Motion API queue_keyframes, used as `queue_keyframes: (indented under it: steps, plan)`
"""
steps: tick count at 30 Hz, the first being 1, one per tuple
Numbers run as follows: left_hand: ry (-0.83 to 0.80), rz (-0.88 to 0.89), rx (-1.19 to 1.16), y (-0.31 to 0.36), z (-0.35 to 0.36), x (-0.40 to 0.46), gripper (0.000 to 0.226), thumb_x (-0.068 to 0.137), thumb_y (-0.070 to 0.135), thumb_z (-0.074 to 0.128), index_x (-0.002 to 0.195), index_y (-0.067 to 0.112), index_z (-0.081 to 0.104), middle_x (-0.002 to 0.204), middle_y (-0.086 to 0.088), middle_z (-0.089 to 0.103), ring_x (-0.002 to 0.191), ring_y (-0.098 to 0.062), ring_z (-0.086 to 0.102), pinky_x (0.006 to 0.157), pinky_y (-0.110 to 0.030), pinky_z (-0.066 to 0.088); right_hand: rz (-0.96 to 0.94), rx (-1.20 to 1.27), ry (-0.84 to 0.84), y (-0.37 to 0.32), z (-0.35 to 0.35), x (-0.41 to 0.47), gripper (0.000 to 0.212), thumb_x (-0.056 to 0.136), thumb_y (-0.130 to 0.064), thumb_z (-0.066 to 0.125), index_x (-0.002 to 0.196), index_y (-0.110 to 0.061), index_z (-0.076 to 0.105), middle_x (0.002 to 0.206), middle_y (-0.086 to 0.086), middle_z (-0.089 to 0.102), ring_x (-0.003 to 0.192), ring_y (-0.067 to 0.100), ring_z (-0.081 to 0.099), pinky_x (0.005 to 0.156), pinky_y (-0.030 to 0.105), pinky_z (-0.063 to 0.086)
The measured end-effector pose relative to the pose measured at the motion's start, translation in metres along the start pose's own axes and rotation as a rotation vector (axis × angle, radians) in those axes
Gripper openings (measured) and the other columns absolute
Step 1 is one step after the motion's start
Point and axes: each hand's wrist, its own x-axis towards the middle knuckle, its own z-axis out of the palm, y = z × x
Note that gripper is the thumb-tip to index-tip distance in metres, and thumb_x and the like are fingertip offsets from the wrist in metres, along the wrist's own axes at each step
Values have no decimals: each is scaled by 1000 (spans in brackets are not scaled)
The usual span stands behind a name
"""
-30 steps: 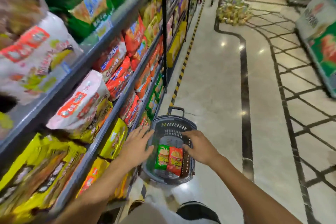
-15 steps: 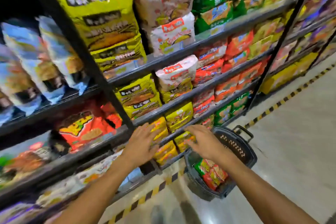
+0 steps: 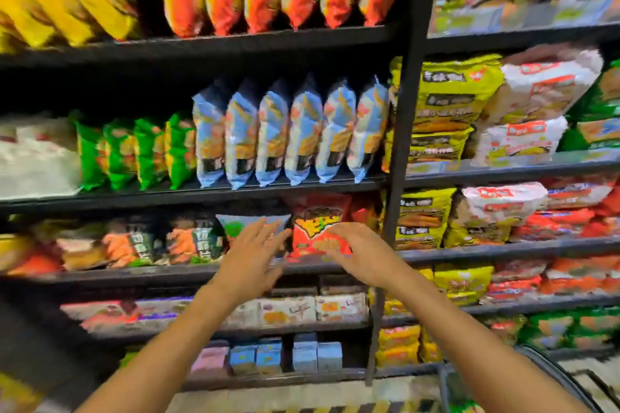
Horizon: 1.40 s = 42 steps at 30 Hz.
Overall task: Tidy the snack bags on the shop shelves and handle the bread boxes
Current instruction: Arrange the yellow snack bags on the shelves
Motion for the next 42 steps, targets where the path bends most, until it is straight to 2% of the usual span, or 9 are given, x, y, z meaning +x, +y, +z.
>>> queue_keyframes:
  steps: [2,10,16,21,26,30,35,39,42]
  plan:
    - [31,-25,54,-46,-22,-23,64,92,52,46,143,16,59,148,-13,57,137,-42,53,107,-60,48,-42,-25,9,-46,2,30,54,100,-42,64,148,-22,53,152,1,53,144,22,41,120,35,31]
    - [132,-137,245,-183,-120,-91,68,87,57,41,138,17,64,142,-9,62,130,-39,59,103,-55,51,-216,-34,50,-197,-19,115,55,104,-46,56,154,-29,43,160,-6,41,149,18,33,121,44,34]
    - [267,-166,276,-244,-179,-95,64,90,56,41,138,21,61,144,-8,61,134,-38,56,107,-54,48,-278,-51,152,-258,-52,166,43,98,-41,65,137,-26,59,135,-3,63,128,22,54,107,42,45]
    - [315,-183,312,-286,-211,-74,64,89,57,43,139,22,62,143,-7,62,133,-37,58,105,-53,51,-374,-80,249,-283,-84,212,50,100,-37,66,147,-25,53,144,-6,56,140,14,44,115,26,31]
    - [386,-224,364,-318,-262,-38,76,94,67,25,157,27,40,164,0,37,154,-28,28,124,-44,24,-467,-6,348,-304,-120,262,51,100,-43,64,148,-32,50,151,-14,49,143,6,39,118,26,32]
    - [413,-238,426,-339,-301,-6,77,94,70,21,157,29,38,165,4,35,155,-24,27,125,-39,22,-505,46,418,-317,-139,303,53,100,-44,63,150,-31,49,150,-12,50,142,7,41,116,23,31]
    - [457,-252,432,-369,-321,24,87,87,74,5,161,33,25,171,8,15,159,-18,6,127,-34,6,-499,66,438,-329,-157,346,55,101,-43,62,152,-33,45,152,-14,47,142,8,40,114,28,36]
    - [504,-200,448,-401,-310,41,87,93,77,1,159,30,34,170,4,23,159,-22,12,124,-36,6,-456,70,420,-337,-155,373,59,100,-41,64,154,-33,41,153,-13,48,142,10,42,115,32,39]
    - [544,-168,405,-430,-298,52,74,100,70,15,158,29,36,169,5,23,158,-20,9,127,-35,1,-382,83,397,-344,-153,397,69,99,-41,65,159,-31,32,159,-9,42,145,12,40,117,33,38]
